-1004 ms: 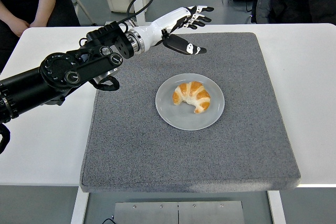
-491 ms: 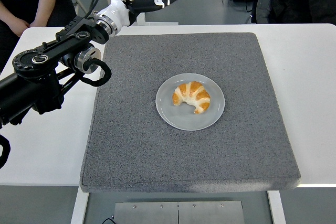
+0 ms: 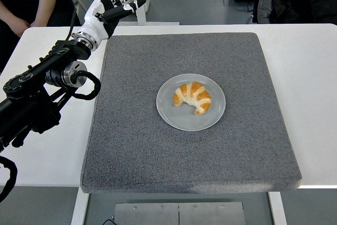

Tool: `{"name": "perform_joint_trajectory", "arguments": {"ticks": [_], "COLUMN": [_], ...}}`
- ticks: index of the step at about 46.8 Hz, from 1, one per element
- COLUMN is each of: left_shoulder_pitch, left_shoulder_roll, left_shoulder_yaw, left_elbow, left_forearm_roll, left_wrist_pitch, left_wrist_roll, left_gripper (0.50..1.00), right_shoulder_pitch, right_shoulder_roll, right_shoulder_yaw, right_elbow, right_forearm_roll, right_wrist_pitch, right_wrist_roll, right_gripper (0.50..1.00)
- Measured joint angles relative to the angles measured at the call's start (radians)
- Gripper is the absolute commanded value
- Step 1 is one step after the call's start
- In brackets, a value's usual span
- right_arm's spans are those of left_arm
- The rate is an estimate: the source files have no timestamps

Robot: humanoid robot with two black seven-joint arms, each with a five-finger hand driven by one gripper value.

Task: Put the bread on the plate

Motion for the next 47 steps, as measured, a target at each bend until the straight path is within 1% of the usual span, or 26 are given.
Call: {"name": "perform_joint_trajectory", "arguments": {"ticks": [8, 14, 17, 22, 26, 47], "left_shoulder_pitch": [0.067, 0.096, 0.112, 0.128, 0.134, 0.155], "left_shoulder_roll": [-0.005, -0.007, -0.008, -0.009, -0.009, -0.007], "left_shoulder_yaw": [-0.045, -0.050, -0.049, -0.043, -0.038, -0.036], "left_elbow": [0.000, 0.000, 0.000, 0.000, 0.000, 0.000], "left_forearm_roll": [-0.067, -0.108, -0.109, -0.109, -0.109, -0.108], "left_wrist_pitch": [-0.005, -0.008, -0.008, -0.008, -0.008, -0.008], "left_wrist_roll": [-0.001, -0.005, -0.021, -0.069, -0.086, -0.089], "left_gripper": [0.949, 0.961, 0.964, 0.966, 0.966, 0.966], "right_shoulder_pitch": [0.001, 0.001, 0.000, 0.001, 0.001, 0.000], "right_shoulder_roll": [0.000, 0.000, 0.000, 0.000, 0.000, 0.000], "right_shoulder_yaw": [0.000, 0.000, 0.000, 0.000, 0.000, -0.001], "right_elbow": [0.000, 0.000, 0.000, 0.000, 0.000, 0.000], "right_forearm_roll": [0.000, 0.000, 0.000, 0.000, 0.000, 0.000], "right_wrist_pitch": [0.000, 0.000, 0.000, 0.000, 0.000, 0.000], "right_wrist_roll": [0.000, 0.000, 0.000, 0.000, 0.000, 0.000], "right_gripper": [1.000, 1.000, 1.000, 1.000, 1.000, 1.000]}}
